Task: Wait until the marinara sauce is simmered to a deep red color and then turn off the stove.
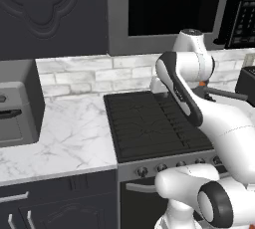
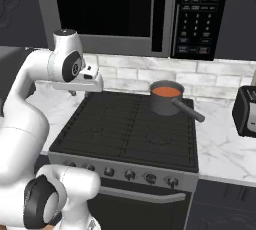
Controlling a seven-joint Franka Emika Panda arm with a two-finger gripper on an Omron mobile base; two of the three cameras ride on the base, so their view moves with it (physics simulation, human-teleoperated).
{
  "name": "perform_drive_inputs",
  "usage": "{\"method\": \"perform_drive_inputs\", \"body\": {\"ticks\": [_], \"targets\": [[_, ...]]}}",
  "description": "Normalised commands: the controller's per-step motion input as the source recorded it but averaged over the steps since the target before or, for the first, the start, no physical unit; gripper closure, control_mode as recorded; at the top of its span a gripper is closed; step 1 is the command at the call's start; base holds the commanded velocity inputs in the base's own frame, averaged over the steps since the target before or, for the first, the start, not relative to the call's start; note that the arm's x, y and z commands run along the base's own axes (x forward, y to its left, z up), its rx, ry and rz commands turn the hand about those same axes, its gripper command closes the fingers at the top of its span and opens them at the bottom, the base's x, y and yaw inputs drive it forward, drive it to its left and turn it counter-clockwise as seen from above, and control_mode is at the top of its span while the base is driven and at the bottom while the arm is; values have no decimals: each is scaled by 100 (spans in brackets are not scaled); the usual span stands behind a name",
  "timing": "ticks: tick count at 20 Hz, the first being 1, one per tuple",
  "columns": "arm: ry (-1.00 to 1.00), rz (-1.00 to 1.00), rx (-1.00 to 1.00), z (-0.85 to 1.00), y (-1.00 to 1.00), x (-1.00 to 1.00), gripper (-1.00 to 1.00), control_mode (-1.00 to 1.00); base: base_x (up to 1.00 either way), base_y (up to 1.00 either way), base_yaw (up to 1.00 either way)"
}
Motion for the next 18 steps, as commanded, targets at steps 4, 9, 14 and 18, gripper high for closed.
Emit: {"method": "perform_drive_inputs", "body": {"ticks": [4, 9, 14, 18], "targets": [[2, -24, 2, -32, -69, -17, -100, -100, 0, 0, 0], [0, -18, 0, -18, -40, -22, -100, -100, 0, 0, 0], [0, 0, 0, 0, 0, 0, -100, -100, 0, 0, 0], [0, 0, 0, 0, 0, 0, -100, -100, 0, 0, 0]]}}
